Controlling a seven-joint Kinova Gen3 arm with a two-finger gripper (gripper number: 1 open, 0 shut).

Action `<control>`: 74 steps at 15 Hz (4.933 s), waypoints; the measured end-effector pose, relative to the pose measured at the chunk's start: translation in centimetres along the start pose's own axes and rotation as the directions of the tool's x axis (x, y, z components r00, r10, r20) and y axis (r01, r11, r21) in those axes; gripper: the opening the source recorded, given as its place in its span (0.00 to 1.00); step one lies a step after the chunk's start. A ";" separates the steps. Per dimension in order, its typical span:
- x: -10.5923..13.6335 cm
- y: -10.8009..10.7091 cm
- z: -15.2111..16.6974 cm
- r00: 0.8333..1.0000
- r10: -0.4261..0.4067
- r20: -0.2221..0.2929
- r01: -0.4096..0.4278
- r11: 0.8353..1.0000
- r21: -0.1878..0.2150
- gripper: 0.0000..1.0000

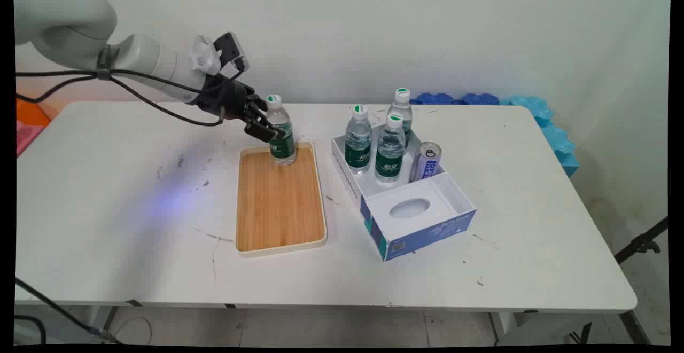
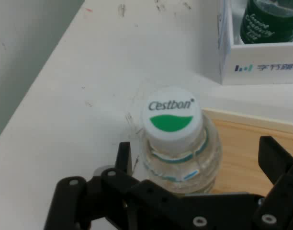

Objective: Pick up the green bottle from the white box, then place the picked object on the tray

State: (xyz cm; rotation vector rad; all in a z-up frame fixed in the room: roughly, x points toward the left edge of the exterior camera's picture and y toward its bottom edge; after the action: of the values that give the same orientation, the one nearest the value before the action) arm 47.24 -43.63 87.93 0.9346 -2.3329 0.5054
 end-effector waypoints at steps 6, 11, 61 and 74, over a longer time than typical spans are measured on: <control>2.0 -0.7 -3.0 0.999 0.030 0.009 -0.031 1.000 0.006 1.00; 6.0 -0.4 -4.8 0.998 0.054 0.023 -0.054 0.998 -0.012 1.00; 19.1 6.6 4.7 0.937 0.348 0.042 -0.334 0.922 -0.198 0.00; 11.4 4.5 -5.2 0.988 0.149 0.047 -0.138 0.974 -0.180 0.00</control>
State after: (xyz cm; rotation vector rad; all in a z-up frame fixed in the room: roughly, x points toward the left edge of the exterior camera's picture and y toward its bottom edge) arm 39.20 -43.52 98.51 0.7115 -2.4654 0.3246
